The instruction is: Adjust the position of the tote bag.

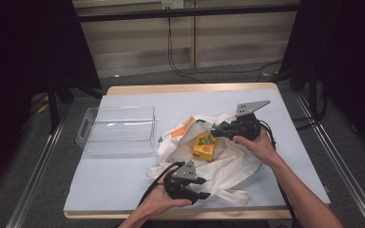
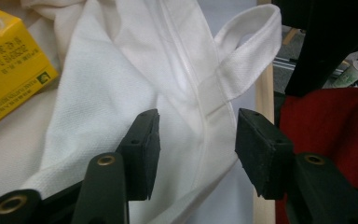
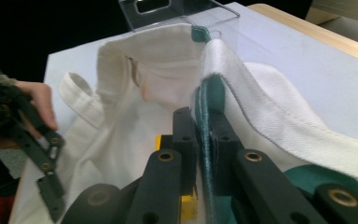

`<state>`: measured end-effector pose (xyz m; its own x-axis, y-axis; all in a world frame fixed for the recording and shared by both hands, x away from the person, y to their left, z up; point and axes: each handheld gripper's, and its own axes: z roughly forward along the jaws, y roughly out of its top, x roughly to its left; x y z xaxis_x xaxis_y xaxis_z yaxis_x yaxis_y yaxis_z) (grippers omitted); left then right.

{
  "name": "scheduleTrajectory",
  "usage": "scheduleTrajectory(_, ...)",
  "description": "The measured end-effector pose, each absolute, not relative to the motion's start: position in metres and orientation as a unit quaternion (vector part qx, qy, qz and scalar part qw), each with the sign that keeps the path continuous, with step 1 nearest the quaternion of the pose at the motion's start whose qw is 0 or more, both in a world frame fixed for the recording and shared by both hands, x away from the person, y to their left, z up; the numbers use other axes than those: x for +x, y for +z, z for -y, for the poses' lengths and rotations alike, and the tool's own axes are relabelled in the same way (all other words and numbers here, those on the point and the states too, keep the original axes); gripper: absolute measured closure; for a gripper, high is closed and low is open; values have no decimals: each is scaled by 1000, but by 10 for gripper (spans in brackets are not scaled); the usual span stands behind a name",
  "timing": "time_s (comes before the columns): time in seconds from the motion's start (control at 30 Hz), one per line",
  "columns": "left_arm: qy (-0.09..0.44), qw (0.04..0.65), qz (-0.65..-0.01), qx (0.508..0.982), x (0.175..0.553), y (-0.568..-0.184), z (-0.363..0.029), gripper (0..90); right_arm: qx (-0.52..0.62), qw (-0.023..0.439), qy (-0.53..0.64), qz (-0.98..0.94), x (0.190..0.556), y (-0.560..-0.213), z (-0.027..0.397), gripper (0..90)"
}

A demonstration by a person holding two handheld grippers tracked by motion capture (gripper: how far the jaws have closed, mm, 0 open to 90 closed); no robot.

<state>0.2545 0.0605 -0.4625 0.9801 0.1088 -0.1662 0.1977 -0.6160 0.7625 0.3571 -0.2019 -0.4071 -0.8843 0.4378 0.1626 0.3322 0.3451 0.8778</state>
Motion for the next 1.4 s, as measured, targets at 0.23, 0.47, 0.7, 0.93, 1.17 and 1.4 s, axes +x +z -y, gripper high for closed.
scheduleTrajectory(0.23, -31, 391, -62, 918, 246, -471, -52, 470, 253, 50, 508, -822, 368, -413, 205, 840)
scheduleTrajectory(0.47, -29, 378, -84, 922, 250, -469, -52, 875, 262, 49, 498, -825, 380, -410, 207, 839)
scheduleTrajectory(0.7, -55, 422, -89, 901, 244, -443, -62, 880, 278, 49, 494, -822, 396, -416, 212, 839)
scheduleTrajectory(0.93, -62, 426, -74, 900, 241, -437, -64, 881, 301, 61, 477, -824, 421, -417, 215, 842)
scheduleTrajectory(1.17, -69, 418, -74, 903, 242, -440, -60, 880, 322, 65, 456, -827, 448, -424, 206, 844)
scheduleTrajectory(1.4, -78, 407, -62, 908, 241, -443, -56, 881, 344, 54, 433, -831, 469, -438, 202, 845)
